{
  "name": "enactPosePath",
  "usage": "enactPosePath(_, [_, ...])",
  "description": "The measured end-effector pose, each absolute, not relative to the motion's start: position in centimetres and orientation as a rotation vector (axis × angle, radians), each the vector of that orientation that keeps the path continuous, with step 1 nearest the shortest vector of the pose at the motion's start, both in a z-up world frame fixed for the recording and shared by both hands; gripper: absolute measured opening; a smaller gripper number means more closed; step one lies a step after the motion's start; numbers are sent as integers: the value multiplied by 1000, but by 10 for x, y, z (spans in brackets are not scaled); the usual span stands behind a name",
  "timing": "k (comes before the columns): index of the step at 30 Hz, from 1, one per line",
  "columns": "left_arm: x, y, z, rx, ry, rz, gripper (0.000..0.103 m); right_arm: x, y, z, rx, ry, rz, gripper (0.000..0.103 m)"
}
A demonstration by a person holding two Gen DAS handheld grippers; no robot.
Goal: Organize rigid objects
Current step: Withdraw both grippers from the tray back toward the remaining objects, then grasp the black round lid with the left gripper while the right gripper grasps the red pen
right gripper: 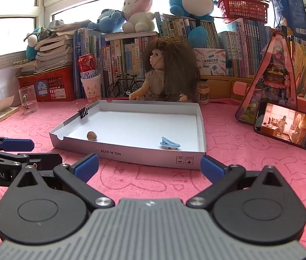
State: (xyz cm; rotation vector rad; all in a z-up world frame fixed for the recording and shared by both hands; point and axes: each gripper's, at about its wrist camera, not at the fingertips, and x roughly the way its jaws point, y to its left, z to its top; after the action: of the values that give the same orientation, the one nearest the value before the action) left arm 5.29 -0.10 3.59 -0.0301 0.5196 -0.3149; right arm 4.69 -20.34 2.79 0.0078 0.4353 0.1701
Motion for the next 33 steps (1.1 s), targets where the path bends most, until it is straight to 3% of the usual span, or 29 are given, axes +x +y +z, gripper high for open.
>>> enactPosePath(33, [-7, 27, -6, -38, 501, -239, 85, -7, -217, -8, -1, 412, 127, 103])
